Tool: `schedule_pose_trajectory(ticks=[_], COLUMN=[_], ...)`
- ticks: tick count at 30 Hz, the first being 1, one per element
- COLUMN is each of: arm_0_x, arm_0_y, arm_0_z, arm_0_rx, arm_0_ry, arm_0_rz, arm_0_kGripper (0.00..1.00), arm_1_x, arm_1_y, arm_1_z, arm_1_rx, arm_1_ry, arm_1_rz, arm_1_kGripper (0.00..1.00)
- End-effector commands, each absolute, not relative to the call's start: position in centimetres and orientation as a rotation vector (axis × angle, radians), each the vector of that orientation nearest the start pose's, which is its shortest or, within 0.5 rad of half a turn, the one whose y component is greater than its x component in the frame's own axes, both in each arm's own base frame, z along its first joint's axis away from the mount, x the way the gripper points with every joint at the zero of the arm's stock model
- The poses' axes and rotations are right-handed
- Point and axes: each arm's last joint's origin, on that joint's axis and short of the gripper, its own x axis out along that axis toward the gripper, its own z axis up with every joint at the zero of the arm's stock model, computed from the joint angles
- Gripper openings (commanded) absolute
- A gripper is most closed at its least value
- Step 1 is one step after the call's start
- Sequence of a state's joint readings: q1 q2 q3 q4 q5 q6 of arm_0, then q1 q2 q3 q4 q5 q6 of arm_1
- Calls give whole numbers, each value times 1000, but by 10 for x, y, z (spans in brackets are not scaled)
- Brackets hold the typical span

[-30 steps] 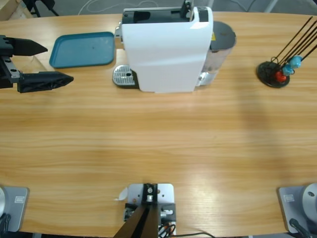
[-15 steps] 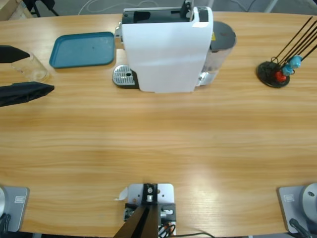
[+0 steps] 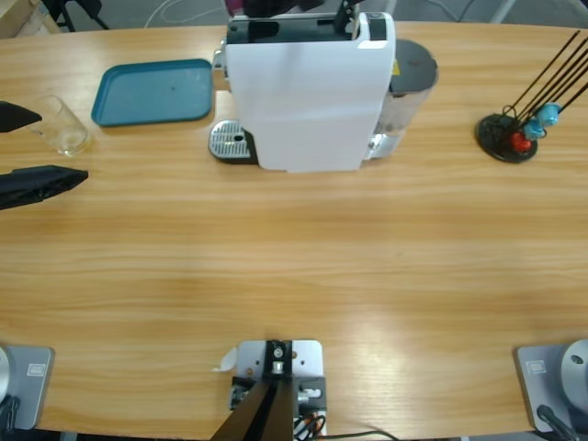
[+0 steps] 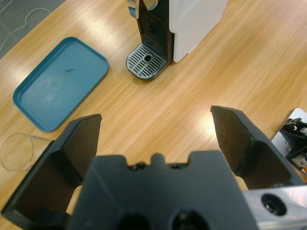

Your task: Pour coffee

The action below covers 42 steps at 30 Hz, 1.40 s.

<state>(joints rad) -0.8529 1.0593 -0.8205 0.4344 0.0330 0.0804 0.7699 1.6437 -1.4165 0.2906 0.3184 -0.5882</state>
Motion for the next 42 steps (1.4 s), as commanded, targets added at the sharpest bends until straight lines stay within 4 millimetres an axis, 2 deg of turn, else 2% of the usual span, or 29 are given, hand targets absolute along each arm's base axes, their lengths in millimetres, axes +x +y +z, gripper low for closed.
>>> schedule_pose_trajectory(ticks=[1,4,8,16,22,30,42], arm_0_x=[95,95,95,94,94,105,101], arm_0_y=[-107,-106,-106,-106,-110,-118,-113], arm_0_z=[322,319,319,322,320,320,319], arm_0_rx=[385,384,375,362,351,337,333], arm_0_ry=[653,663,665,652,666,636,630], arm_0_rz=[-800,-797,-793,-794,-840,-822,-818], arm_0_kGripper=[1000,1000,1000,1000,1000,1000,1000], arm_1_x=[283,295,300,308,318,321,317], arm_1_y=[285,277,265,271,269,272,270], arm_1_z=[374,375,373,352,348,336,324], arm_1_rx=[-712,-717,-751,-793,-789,-790,-796], arm_1_ry=[250,255,268,314,326,358,402], arm_1_rz=[1136,1101,1082,1080,1067,1081,1099], arm_1_kGripper=[0,0,0,0,0,0,0])
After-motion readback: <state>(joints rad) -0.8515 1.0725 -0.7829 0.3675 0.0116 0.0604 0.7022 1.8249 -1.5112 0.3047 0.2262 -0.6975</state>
